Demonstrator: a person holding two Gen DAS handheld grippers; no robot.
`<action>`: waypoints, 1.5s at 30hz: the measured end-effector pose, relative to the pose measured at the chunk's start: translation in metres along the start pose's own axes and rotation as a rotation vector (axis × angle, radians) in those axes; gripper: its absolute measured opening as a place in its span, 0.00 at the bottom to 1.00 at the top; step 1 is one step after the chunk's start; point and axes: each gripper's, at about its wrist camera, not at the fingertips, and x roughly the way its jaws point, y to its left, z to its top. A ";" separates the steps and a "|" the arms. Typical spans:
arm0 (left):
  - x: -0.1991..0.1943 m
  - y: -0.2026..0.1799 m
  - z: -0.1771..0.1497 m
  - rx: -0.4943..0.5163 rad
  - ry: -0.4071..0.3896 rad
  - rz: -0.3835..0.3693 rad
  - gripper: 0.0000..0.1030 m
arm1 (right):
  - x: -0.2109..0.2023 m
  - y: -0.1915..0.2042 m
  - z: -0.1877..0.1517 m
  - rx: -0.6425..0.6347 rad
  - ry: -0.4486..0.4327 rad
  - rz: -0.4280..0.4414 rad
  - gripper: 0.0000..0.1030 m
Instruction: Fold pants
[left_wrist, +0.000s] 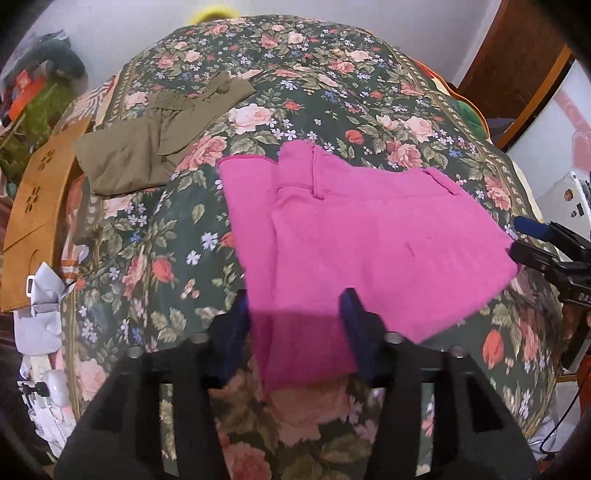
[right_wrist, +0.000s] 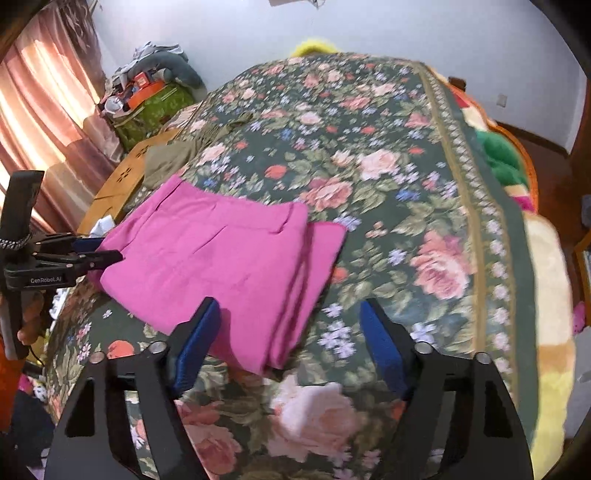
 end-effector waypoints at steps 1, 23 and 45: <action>-0.001 0.001 -0.002 0.001 -0.007 0.004 0.45 | 0.002 0.002 -0.001 0.000 0.007 0.007 0.63; -0.018 0.025 -0.020 -0.064 -0.068 0.040 0.34 | -0.002 0.000 -0.011 0.014 0.036 -0.006 0.22; 0.026 -0.006 0.082 0.016 -0.077 -0.010 0.35 | 0.050 -0.016 0.059 0.024 0.027 -0.001 0.45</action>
